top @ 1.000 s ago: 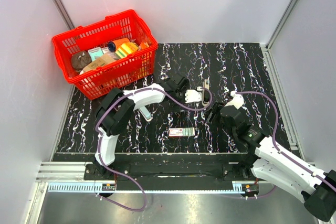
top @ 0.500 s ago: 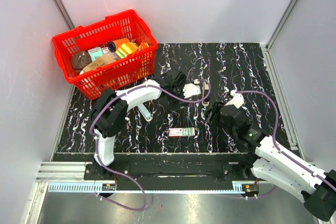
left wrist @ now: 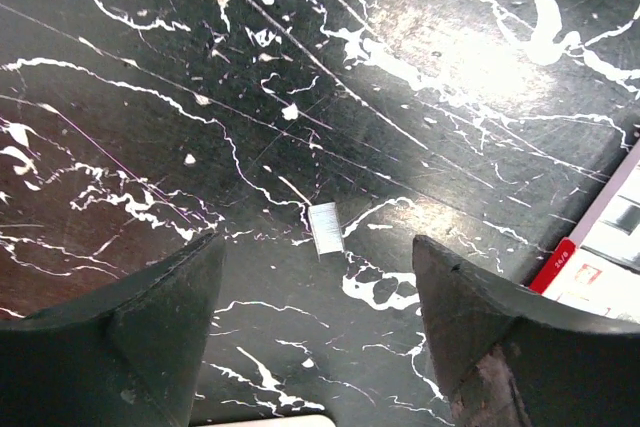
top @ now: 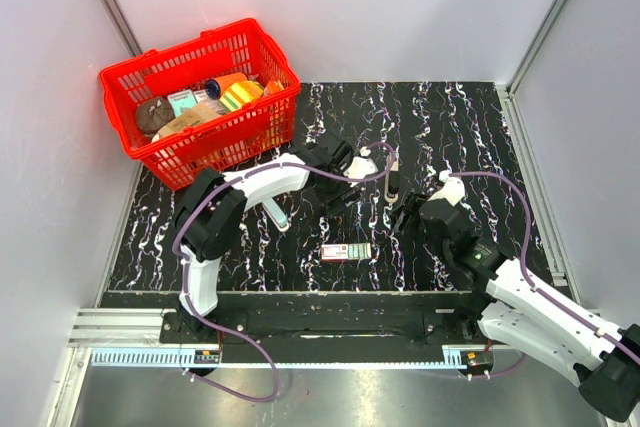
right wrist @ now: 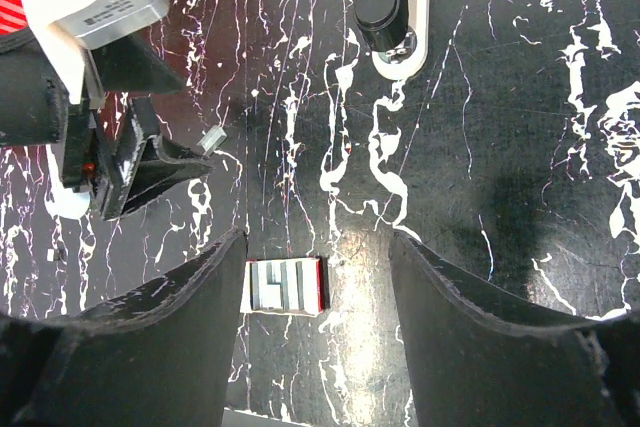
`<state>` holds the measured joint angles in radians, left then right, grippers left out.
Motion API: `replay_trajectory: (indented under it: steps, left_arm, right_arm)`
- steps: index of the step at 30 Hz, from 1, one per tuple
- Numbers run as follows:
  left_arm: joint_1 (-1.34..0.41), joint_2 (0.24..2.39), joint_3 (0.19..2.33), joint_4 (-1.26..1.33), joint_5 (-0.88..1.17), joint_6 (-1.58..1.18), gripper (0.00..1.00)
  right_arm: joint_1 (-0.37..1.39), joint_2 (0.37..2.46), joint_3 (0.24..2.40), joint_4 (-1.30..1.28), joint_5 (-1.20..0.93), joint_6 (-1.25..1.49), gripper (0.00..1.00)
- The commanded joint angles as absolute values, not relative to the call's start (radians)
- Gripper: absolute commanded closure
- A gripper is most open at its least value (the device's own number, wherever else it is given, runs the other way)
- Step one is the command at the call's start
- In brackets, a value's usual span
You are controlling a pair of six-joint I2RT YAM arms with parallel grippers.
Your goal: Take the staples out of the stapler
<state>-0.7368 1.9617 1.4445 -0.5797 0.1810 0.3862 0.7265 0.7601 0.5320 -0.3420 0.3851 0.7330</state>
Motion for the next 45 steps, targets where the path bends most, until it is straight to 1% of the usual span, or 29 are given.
replay_trajectory:
  steps: [1,8,24,33,35,36,41,45]
  left_arm:
    - [-0.739,1.993,1.447,-0.558,0.132,0.281,0.23]
    - [-0.738,2.031,1.454,-0.565,0.132,0.235,0.34]
    - [-0.738,2.057,1.462,-0.589,0.16,0.224,0.6]
    - [-0.738,2.069,1.459,-0.595,0.17,0.218,0.68]
    - [-0.738,2.069,1.46,-0.597,0.173,0.218,0.73]
    - [-0.738,2.072,1.459,-0.6,0.175,0.216,0.77]
    - [-0.738,2.077,1.479,-0.615,0.19,0.216,0.88]
    - [-0.732,2.066,1.525,-0.647,0.224,0.201,0.94]
  right_arm:
    - [0.73,0.755,0.577,-0.322,0.426,0.726,0.35]
    - [0.73,0.755,0.58,-0.322,0.426,0.727,0.36]
    - [0.732,0.747,0.574,-0.318,0.411,0.733,0.39]
    - [0.73,0.756,0.577,-0.311,0.399,0.733,0.39]
    - [0.73,0.758,0.578,-0.308,0.394,0.733,0.4]
    - [0.73,0.758,0.578,-0.307,0.394,0.733,0.4]
    - [0.732,0.769,0.578,-0.296,0.379,0.735,0.41]
    - [0.73,0.778,0.592,-0.29,0.37,0.733,0.41]
